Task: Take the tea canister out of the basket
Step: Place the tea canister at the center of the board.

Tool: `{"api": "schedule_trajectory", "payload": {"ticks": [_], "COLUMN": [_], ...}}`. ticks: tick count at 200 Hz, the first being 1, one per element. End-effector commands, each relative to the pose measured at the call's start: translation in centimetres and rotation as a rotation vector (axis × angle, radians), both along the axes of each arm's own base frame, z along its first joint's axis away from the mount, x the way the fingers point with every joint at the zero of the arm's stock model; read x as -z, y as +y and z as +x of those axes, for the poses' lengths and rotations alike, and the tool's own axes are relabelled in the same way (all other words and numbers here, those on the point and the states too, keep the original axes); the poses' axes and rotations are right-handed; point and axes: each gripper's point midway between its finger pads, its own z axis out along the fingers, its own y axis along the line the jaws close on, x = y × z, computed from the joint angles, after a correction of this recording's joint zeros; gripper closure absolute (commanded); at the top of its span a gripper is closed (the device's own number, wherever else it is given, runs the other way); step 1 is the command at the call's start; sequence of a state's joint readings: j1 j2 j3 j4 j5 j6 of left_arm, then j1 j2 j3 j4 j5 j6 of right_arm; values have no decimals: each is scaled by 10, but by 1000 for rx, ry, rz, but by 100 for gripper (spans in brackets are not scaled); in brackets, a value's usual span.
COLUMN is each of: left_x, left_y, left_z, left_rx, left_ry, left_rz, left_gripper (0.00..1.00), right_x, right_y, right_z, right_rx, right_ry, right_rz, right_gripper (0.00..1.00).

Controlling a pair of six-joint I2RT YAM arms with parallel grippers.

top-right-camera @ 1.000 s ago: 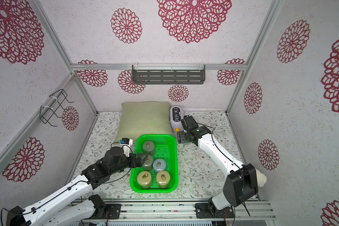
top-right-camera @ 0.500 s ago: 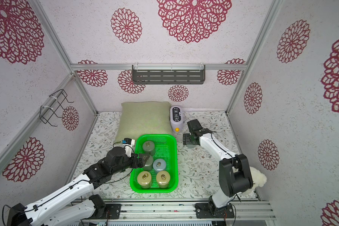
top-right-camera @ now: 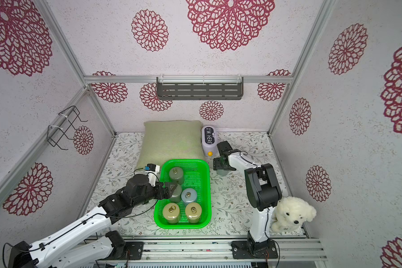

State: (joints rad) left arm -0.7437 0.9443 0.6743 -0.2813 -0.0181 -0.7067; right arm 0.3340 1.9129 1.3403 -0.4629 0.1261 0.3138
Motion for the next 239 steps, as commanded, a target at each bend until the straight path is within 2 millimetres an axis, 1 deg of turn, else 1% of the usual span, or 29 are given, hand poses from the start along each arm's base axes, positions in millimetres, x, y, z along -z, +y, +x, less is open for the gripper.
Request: {"api": "schedule_trajectory", "payload": {"ticks": [1,30,49,66,80,93,102,117,137,163,175,192,205,217,239], "left_x": [-4,-4,-4,-5,-4,-4,-4,-5,-6,-7,-7,-8,-7,-7,-2], "left_y": [0,-2,-2,-2,-1,-1,-1,-2,-2,0,2,3,7,11,20], "left_z": [1,2,3,3,4,5,5,5,5,5,4,4,5,6,5], "left_rx": [-2,2,1,-1,-6,-9,-9,-9,-9,-17,-20,-26,-47,-74,-120], "left_ry": [-22,-19,-16,-17,-15,-14,-14,-11,-8,-8,-3,0,8,18,52], "left_rz": [15,20,22,22,25,28,29,30,27,32,42,51,58,68,89], "left_gripper": [3,3,3,3,3,3,3,3,3,3,3,3,3,3,3], "right_x": [-24,-15,-12,-15,-20,-26,-30,-38,-54,-78,-85,-94,-103,-112,-129], "right_y": [4,4,2,2,2,3,3,2,-1,-9,-12,-12,-7,2,26], "right_z": [25,28,28,28,28,28,28,26,22,10,2,-9,-19,-28,-48], "right_rx": [21,17,18,20,21,18,20,21,32,55,61,51,33,-1,-72], "right_ry": [-91,-69,-63,-71,-84,-97,-106,-119,-152,-192,-199,-211,-232,-243,-262], "right_rz": [31,9,-1,1,5,17,22,24,28,25,19,7,7,21,33], "right_gripper": [22,20,16,11,8,6,1,1,1,1,1,1,1,1,1]}}
